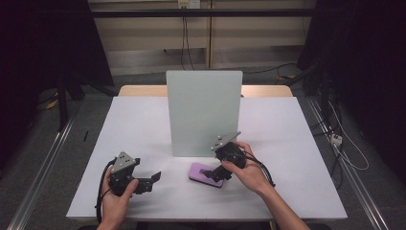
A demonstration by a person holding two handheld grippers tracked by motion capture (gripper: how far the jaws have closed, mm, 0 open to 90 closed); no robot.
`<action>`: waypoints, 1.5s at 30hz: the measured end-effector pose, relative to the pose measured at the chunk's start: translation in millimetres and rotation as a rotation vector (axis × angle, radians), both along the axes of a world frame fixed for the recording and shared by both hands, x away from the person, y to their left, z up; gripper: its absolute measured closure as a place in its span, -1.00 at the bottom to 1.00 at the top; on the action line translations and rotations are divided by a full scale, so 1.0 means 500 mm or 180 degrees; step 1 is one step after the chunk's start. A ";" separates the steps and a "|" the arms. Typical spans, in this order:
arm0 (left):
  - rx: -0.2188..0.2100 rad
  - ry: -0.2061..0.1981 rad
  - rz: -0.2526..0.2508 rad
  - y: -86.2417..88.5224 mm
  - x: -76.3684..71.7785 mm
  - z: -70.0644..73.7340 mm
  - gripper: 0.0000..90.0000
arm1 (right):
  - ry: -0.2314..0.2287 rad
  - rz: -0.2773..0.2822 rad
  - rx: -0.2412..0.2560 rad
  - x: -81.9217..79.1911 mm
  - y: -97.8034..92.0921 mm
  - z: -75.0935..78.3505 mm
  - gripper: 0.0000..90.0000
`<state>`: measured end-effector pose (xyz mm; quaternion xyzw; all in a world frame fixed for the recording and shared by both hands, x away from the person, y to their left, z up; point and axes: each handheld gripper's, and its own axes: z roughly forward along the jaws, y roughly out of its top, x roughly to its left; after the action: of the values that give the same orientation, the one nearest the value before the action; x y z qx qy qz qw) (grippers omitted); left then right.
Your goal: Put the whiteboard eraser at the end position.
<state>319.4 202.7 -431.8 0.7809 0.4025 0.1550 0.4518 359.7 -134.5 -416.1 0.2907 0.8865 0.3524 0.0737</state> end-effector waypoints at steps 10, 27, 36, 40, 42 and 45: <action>-0.0003 -0.0029 -0.0004 0.002 -0.004 0.001 -0.88 | -0.0308 -0.0361 0.0298 0.000 -0.011 0.008 -0.82; -0.0060 -0.0084 0.0071 0.005 -0.007 0.003 -0.87 | -0.0600 -0.0954 0.0563 -0.045 -0.092 0.012 -0.87; -0.0049 -0.0112 0.0119 0.009 -0.009 0.007 -0.87 | -0.0716 -0.1179 0.0645 -0.072 -0.142 0.016 -0.85; -0.0035 -0.0135 0.0102 0.010 -0.009 0.007 -0.87 | -0.0788 -0.1198 0.0695 -0.084 -0.160 0.019 -0.85; -0.0032 -0.0134 0.0110 0.011 -0.010 0.008 -0.87 | -0.0789 -0.1244 0.0717 -0.090 -0.169 0.018 -0.85; -0.0043 -0.0149 0.0132 0.011 -0.010 0.008 -0.87 | -0.0800 -0.1348 0.0701 -0.098 -0.182 0.012 -0.85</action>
<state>314.3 208.3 -427.6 0.7655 0.4090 0.1797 0.4630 310.5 -225.5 -409.9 0.4299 0.7462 0.4567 0.2232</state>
